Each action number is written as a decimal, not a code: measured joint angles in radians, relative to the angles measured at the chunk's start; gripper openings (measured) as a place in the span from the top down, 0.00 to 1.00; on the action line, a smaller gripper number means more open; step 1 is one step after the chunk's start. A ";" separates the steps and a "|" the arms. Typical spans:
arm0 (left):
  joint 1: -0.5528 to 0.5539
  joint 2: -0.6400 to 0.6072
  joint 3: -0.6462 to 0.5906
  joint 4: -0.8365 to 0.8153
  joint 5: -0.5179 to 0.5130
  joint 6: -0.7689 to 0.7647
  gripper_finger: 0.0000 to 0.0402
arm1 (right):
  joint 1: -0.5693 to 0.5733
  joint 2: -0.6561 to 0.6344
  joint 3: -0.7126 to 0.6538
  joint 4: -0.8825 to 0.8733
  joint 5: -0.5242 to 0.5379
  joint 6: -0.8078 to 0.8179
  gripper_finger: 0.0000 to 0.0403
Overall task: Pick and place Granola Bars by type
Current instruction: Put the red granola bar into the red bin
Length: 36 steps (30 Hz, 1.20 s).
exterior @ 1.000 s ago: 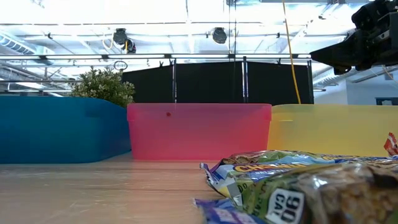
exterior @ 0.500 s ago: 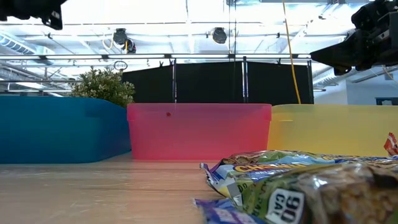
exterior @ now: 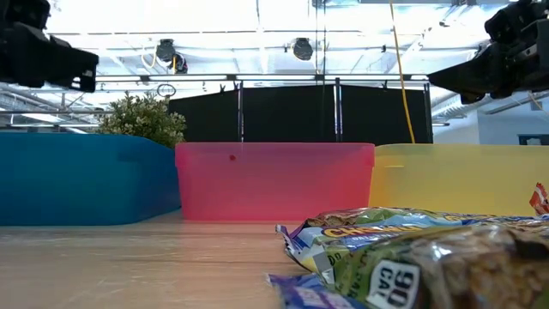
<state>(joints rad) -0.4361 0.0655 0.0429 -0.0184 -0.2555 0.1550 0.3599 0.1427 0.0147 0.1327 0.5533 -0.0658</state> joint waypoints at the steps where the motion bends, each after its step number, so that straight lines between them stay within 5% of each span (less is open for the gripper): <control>1: 0.003 -0.002 0.000 -0.001 0.022 0.014 1.00 | 0.000 0.002 0.000 -0.003 -0.001 -0.001 1.00; 4: 0.010 -0.003 0.000 0.021 -0.004 0.049 0.99 | 0.000 0.009 0.000 0.014 0.002 -0.035 1.00; 10: 0.018 0.000 0.000 -0.005 -0.228 0.073 0.94 | 0.002 0.078 0.056 0.148 -0.043 -0.093 1.00; 17: 0.018 0.000 0.000 -0.001 -0.270 0.043 0.94 | 0.007 0.392 0.294 0.094 -0.089 -0.066 1.00; 21: 0.018 -0.001 0.000 0.053 -0.272 0.045 0.98 | 0.067 0.661 0.526 -0.053 -0.109 0.020 1.00; 25: 0.018 -0.001 0.000 0.103 -0.270 0.044 0.99 | 0.132 0.960 0.806 -0.316 -0.022 0.106 1.00; 36: 0.018 -0.001 0.000 0.170 -0.270 0.213 0.88 | 0.202 1.650 1.582 -0.806 -0.067 0.436 1.00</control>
<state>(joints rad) -0.4183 0.0647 0.0429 0.1514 -0.5257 0.3682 0.5623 1.7931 1.5971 -0.6729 0.4864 0.3706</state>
